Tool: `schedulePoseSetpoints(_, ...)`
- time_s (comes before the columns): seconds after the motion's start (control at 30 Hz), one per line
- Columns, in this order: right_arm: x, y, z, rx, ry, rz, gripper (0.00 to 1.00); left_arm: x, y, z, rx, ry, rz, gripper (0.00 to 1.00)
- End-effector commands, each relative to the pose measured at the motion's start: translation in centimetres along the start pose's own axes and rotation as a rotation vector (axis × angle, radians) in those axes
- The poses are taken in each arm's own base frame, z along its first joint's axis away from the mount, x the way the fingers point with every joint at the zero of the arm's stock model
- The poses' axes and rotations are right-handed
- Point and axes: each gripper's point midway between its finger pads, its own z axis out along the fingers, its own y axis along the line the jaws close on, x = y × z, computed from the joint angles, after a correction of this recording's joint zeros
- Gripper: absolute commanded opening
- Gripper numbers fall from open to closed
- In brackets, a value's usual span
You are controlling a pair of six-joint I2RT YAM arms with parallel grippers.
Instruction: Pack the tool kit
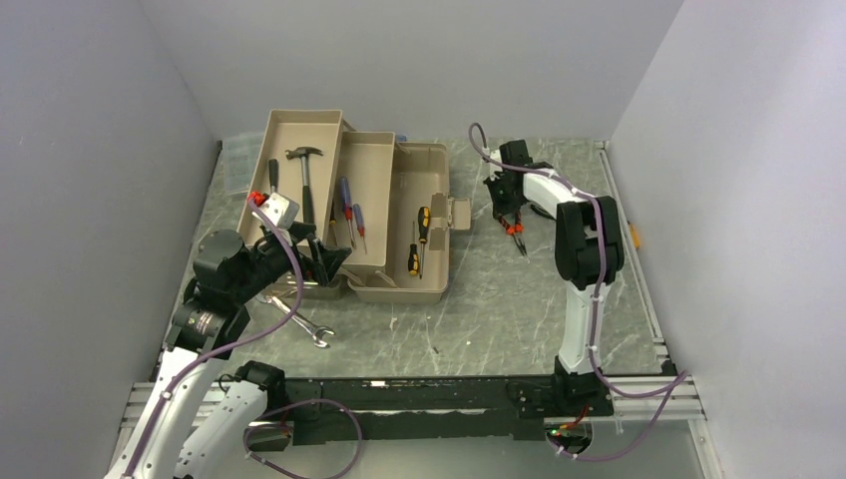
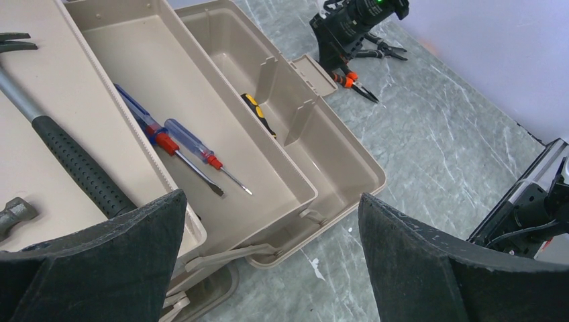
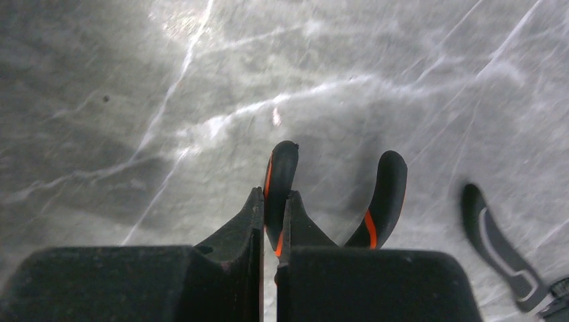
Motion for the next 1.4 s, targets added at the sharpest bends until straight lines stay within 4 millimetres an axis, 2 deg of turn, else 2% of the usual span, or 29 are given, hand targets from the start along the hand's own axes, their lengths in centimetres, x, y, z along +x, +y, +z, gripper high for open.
schedulePoseSetpoints(0.0,-3.4,1.7,-5.6,-0.052,-0.142,0.098,0.0,-1.0,-0.2,-0.1,0.009,-0.041,0.031,0.99)
schedulePoseSetpoints(0.27,-5.4,4.2,-12.9,-0.164,-0.313,0.194,0.0,-1.1,-0.3,-0.2,0.013,-0.047,0.031,1.0)
schedulePoseSetpoints(0.37,-6.3,6.1,-15.9,-0.262,-0.38,0.215,0.0,-1.1,-0.4,-0.1,0.018,-0.046,0.031,0.99)
schedulePoseSetpoints(0.53,-8.4,12.0,-21.4,-0.55,-0.501,0.243,0.0,-1.1,-0.5,0.0,0.026,-0.04,0.026,0.99)
schedulePoseSetpoints(0.63,-9.5,14.8,-23.6,-0.647,-0.557,0.264,0.0,-1.2,-0.3,-0.1,0.011,-0.043,0.027,0.99)
schedulePoseSetpoints(0.73,-10.3,17.8,-24.9,-0.742,-0.602,0.298,0.0,-1.2,-0.1,-0.2,-0.004,-0.047,0.028,0.99)
schedulePoseSetpoints(0.87,-11.2,20.4,-25.0,-0.813,-0.641,0.356,0.0,-1.2,0.2,-0.3,-0.019,-0.048,0.029,0.99)
schedulePoseSetpoints(1.1,-11.4,24.8,-22.2,-0.858,-0.566,0.356,0.0,-1.2,0.4,-0.5,-0.031,-0.054,0.03,0.99)
schedulePoseSetpoints(1.37,-10.5,27.4,-19.2,-0.872,-0.497,0.356,0.0,-1.3,0.4,-0.6,-0.036,-0.057,0.032,0.99)
